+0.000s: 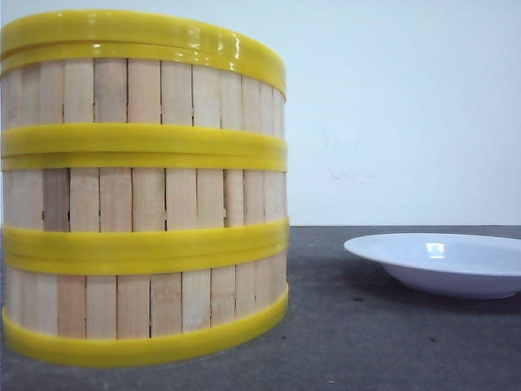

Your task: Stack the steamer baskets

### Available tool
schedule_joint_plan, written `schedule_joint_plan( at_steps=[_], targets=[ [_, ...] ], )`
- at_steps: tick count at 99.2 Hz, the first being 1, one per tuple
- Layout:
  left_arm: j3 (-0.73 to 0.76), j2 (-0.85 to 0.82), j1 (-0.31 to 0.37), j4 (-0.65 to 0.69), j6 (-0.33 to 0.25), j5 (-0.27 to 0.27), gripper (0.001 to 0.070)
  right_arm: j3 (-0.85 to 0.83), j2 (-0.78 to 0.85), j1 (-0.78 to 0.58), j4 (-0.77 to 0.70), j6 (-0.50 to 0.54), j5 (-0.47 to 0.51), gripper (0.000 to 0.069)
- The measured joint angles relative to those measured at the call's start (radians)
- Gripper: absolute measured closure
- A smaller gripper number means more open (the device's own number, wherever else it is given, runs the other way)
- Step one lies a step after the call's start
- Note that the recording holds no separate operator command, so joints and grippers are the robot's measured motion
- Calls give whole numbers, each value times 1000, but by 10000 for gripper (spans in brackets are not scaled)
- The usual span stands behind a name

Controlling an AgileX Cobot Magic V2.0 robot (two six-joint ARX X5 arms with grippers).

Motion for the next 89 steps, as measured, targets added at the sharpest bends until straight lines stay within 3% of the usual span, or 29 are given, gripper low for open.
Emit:
schedule_joint_plan(
  at_steps=[16,36,64,89],
  targets=[
    [0,0,0,-1,0,0,480,-87,-89,-228,-38,0,-3,389],
    [-2,0,31,-32,-11,0,480,-393,-251,-418,67,2,-7,389],
    [-77,0,53,-39,-40,0,480,-812,-386,-455,200,17,-27,389],
    [-250,-53,53,46,-72,0,480,-941,-409,-469,272,54,-56,389]
  ],
)
